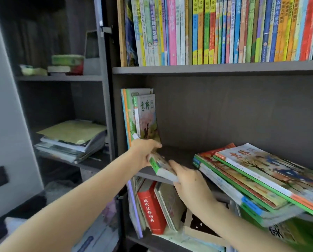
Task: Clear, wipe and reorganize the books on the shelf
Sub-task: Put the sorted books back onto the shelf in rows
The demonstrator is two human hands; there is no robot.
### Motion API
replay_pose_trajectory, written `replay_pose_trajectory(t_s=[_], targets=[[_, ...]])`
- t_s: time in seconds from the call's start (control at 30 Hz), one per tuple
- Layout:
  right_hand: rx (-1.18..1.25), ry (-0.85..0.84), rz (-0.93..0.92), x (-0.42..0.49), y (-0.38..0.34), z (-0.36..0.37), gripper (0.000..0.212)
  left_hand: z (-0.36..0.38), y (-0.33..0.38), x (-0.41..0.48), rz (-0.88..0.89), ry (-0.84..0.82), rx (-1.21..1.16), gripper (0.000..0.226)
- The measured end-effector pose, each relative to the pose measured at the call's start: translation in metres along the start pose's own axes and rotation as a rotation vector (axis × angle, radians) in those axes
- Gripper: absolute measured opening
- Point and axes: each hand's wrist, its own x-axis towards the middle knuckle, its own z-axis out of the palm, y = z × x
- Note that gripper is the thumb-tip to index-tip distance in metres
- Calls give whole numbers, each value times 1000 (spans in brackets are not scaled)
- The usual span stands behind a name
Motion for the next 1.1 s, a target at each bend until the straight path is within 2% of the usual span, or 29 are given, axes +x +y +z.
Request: replay_pose_trajectory(t_s=[0.1, 0.2, 0.27, 0.3, 0.37, 0.47, 0.57, 0.67, 0.83, 0.97, 1.1], targets=[[-39, 47, -94, -2, 10, 14, 66, 6, -8, 12, 116, 145, 15, 31], [18, -33, -43, -1, 17, 5, 86, 16, -8, 6, 411, 179, 125, 24], [306, -264, 70, 9, 22, -3, 97, 20, -5, 0, 643, 166, 226, 29], [494, -311, 117, 16, 25, -6, 100, 20, -4, 2, 732, 176, 251, 29], [674, -225, 180, 34, 28, -13, 94, 20, -2, 11, 836, 218, 250, 29], [688, -156, 233, 52, 22, -14, 81, 26, -8, 35, 842, 269, 223, 30], [464, -149, 214, 62, 12, 1, 72, 37, -22, 55, 798, 341, 231, 36], [310, -176, 171, 74, 10, 22, 66, 40, -33, 77, 756, 312, 233, 39], [388, -328, 176, 99, 25, 66, 61, 19, -32, 99, 704, 221, 223, 33], [497, -184, 159, 115, 20, 108, 62, -3, -33, 107, 693, 236, 370, 22], [586, -163, 210, 133, 17, 132, 73, -22, -17, 116, 753, 313, 645, 24]])
